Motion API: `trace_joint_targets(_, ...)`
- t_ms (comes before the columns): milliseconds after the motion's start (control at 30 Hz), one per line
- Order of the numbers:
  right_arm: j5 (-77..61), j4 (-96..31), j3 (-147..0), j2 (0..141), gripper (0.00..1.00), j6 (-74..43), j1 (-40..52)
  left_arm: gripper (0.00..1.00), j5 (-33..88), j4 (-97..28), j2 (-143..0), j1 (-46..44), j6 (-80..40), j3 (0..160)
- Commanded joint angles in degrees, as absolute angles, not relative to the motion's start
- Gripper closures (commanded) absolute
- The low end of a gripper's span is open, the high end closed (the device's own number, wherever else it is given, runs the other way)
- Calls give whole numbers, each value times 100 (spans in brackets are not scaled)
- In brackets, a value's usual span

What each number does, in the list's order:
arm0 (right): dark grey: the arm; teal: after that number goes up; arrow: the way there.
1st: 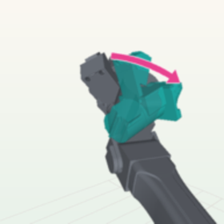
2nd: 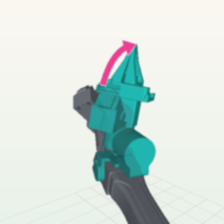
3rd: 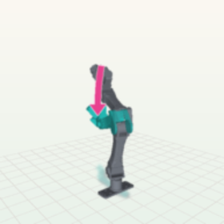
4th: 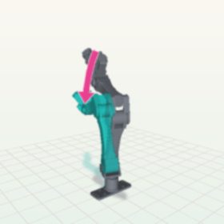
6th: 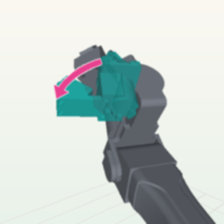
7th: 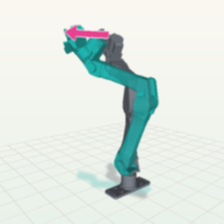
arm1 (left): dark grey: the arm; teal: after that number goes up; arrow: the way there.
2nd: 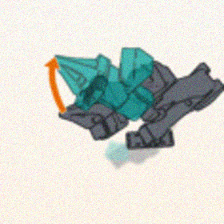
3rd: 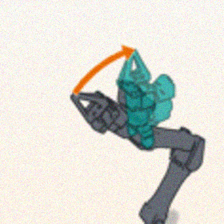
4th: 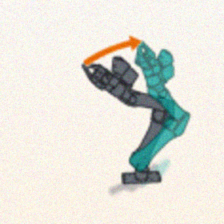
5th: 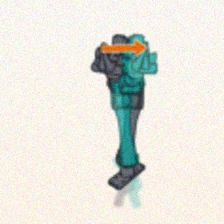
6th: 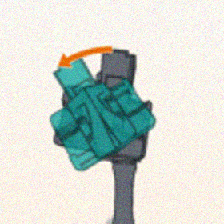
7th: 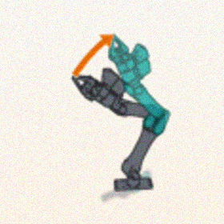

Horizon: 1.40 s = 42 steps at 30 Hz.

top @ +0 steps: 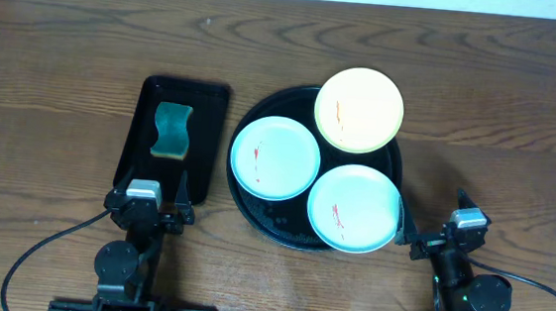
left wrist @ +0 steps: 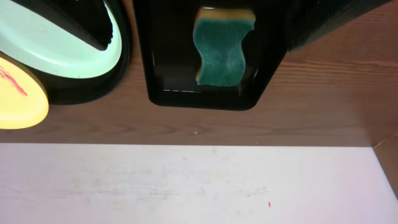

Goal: Clean dirty plates on tray and stack at the side

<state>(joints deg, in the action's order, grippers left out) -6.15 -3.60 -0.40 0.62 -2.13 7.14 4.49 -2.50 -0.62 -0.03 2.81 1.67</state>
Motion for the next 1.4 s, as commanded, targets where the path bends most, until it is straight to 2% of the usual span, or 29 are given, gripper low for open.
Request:
trace_joint_targets(0, -602, -381, -32, 67, 1, -163, 701, 12, 445, -357, -38, 25, 233, 23)
trace_joint_targets(1367, -283, -366, -32, 75, 1, -161, 701, 12, 445, -119, -38, 25, 231, 23)
